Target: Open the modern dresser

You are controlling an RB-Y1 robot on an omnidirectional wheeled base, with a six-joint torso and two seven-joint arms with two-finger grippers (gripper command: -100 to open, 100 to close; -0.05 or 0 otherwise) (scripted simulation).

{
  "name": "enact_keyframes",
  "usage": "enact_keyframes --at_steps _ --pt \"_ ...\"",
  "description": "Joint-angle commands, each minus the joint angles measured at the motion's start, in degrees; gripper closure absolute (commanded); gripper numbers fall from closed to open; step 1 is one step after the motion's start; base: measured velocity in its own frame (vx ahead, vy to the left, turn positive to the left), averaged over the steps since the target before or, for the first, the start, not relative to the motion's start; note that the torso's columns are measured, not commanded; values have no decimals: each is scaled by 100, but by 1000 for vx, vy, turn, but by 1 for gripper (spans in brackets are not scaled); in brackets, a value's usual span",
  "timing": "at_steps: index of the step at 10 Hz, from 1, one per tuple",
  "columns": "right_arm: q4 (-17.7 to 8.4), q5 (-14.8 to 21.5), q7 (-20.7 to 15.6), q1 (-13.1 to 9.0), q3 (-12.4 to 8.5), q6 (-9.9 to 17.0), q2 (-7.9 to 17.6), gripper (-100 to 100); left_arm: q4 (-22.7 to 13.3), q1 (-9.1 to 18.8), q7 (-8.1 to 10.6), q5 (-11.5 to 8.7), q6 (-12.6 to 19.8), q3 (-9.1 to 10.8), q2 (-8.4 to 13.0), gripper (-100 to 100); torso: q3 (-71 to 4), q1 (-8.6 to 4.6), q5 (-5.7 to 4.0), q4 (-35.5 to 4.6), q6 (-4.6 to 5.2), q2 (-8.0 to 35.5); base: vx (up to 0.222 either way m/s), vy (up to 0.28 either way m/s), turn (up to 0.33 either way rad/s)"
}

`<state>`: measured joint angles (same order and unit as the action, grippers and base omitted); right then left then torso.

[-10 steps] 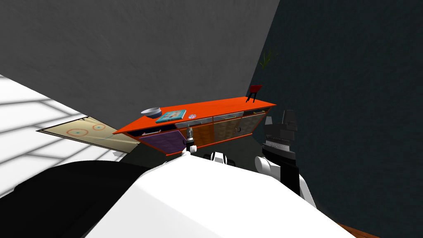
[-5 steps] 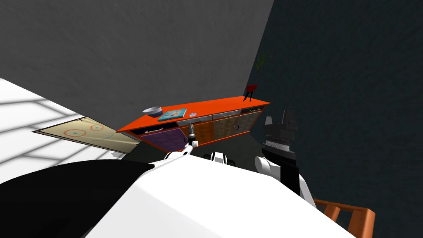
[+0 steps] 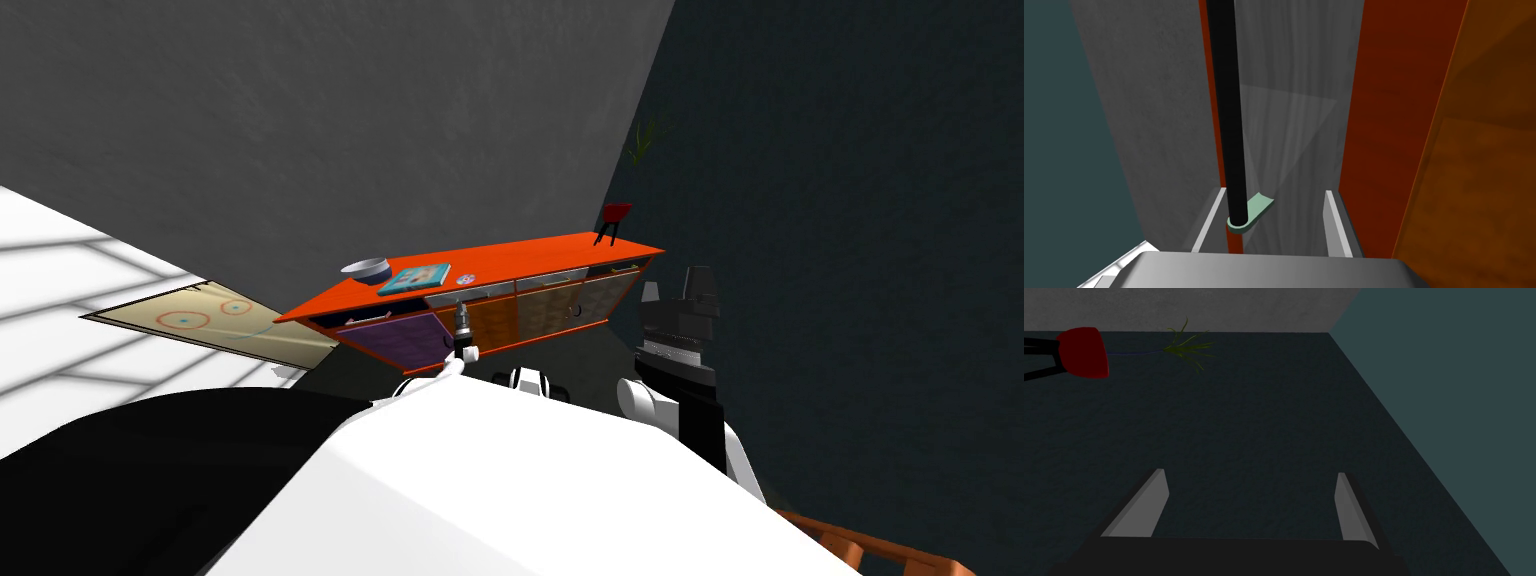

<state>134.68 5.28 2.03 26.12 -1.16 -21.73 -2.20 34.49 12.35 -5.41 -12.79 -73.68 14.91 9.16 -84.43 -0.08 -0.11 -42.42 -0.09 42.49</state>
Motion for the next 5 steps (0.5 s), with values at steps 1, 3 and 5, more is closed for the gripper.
enact_keyframes --at_steps 1,3,5 --pt "0 0 0 0 0 0 0 0 479 -462 148 103 -69 -87 -85 100 -2 7 3 3 -2 -1 117 -2 89" --pt "0 0 0 0 0 0 0 0 639 -652 148 103 -69 -87 -85 100 -8 16 9 10 -1 -13 75 -7 19" --pt "0 0 0 -1 0 0 0 0 996 -1016 253 173 -86 -148 -146 100 -8 21 14 15 -5 -16 74 -5 60"
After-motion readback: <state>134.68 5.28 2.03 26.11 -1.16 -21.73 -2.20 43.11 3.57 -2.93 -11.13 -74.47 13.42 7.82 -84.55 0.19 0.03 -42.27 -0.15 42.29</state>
